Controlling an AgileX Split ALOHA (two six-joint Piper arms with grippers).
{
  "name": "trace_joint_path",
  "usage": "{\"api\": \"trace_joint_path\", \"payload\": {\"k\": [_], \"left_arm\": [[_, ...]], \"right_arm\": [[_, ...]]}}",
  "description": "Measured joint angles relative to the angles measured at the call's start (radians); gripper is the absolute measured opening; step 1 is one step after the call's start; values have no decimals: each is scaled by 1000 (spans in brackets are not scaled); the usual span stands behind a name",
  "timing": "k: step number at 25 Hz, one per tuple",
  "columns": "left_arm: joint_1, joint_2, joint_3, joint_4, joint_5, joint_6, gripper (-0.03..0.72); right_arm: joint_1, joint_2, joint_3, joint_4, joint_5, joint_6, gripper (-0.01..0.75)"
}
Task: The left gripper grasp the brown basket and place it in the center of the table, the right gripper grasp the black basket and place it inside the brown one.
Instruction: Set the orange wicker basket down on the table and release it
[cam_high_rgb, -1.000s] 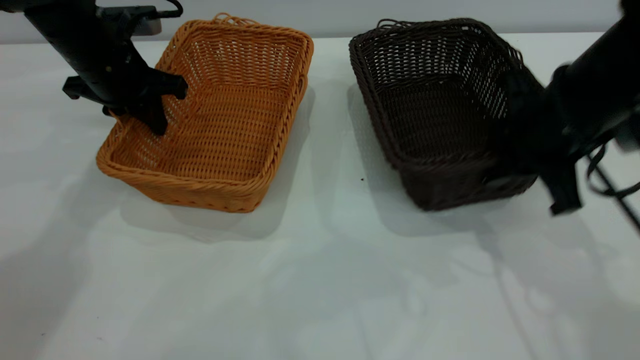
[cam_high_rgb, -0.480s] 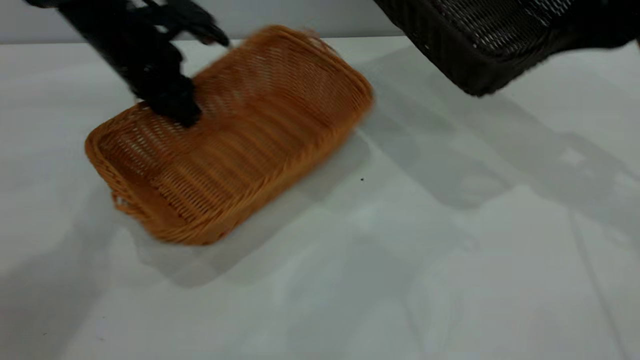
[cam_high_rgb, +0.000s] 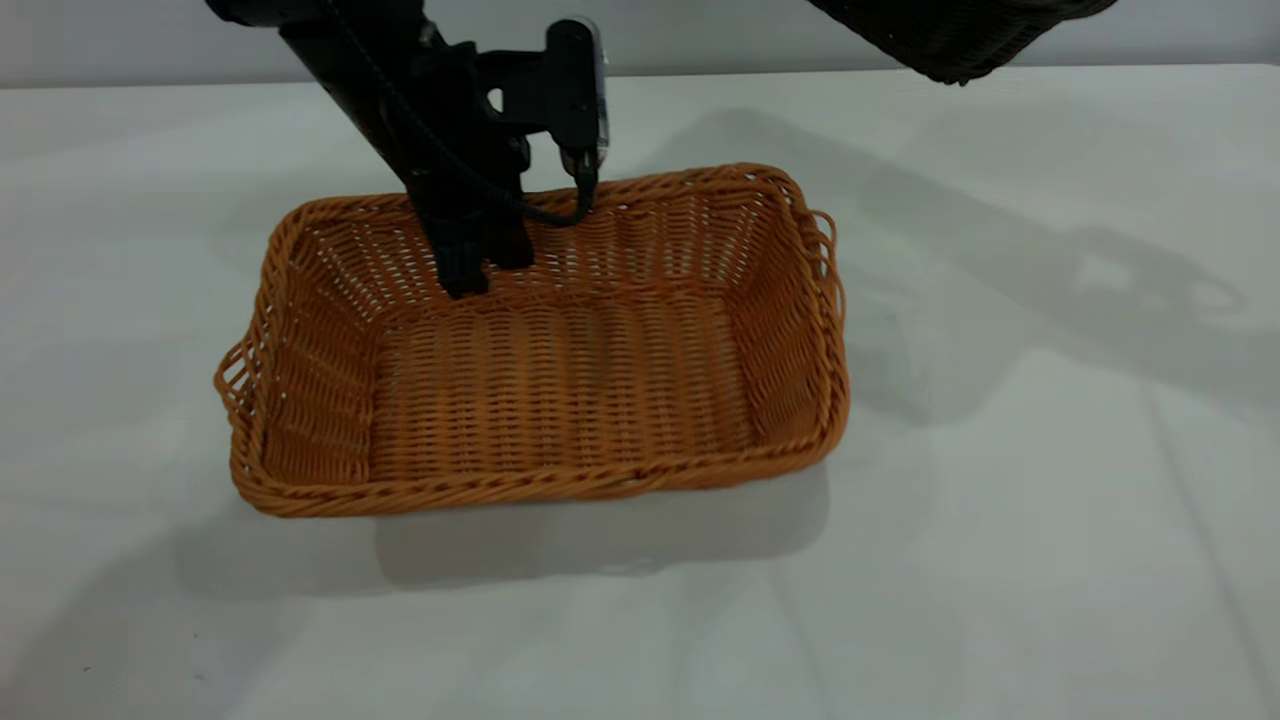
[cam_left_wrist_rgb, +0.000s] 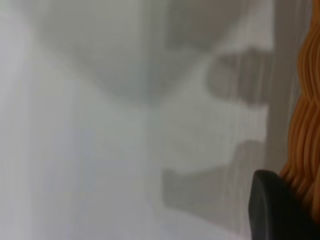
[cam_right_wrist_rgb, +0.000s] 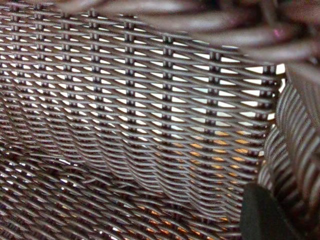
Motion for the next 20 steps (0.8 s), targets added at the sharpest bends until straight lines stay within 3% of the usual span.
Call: {"api": "trace_joint_path", "payload": {"k": [12,15,20], "left_arm": [[-43,0,0,16,-52,18,99],[-43,0,0,16,-64,15,158],[-44,7,0,16,-135,-70,328]], "right_arm": [[0,0,-1,-26,34,1,94],[-1,0,-1,-26,35,1,94],[-1,0,-1,-23,38,1,96]]}}
